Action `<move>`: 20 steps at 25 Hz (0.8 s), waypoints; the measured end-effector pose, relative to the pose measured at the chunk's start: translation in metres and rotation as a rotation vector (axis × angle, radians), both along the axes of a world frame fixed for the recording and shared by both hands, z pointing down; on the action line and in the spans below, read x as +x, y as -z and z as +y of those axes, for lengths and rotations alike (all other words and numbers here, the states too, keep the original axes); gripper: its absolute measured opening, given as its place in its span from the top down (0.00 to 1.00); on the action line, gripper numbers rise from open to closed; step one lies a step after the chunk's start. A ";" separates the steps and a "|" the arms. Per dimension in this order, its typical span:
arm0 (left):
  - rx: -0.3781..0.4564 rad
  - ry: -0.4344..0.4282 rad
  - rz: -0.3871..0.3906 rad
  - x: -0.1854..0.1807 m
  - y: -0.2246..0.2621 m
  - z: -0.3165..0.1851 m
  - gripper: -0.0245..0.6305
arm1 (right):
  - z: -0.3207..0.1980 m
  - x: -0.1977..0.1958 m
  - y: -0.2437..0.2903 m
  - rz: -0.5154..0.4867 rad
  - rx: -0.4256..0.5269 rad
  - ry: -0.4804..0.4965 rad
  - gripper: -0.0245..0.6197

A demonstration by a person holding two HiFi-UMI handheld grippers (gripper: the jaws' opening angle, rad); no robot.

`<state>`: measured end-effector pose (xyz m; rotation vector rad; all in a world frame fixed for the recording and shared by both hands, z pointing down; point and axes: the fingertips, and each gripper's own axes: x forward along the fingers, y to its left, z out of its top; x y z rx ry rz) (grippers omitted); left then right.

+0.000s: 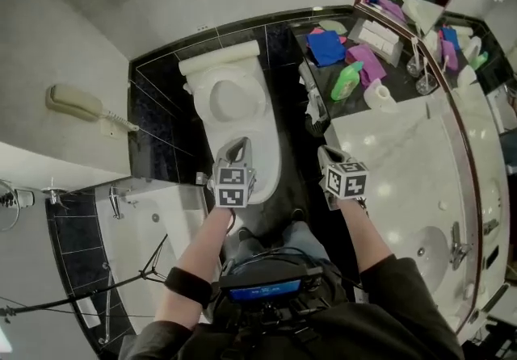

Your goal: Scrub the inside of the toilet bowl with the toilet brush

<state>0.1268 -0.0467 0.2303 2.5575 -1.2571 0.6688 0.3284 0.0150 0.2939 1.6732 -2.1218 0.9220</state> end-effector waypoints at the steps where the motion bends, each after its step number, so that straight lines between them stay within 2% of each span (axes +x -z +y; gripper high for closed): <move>1: 0.005 0.022 0.001 -0.015 0.001 0.004 0.96 | 0.001 -0.012 -0.001 -0.005 0.000 0.016 0.95; 12: -0.018 0.287 -0.007 -0.177 -0.025 0.062 0.96 | 0.011 -0.163 0.001 -0.004 0.012 0.246 0.95; 16: -0.051 0.334 0.005 -0.207 -0.027 0.075 0.96 | 0.019 -0.211 0.003 -0.010 0.019 0.316 0.95; 20: -0.038 0.374 -0.007 -0.231 -0.038 0.077 0.96 | 0.023 -0.234 0.003 -0.019 0.008 0.358 0.95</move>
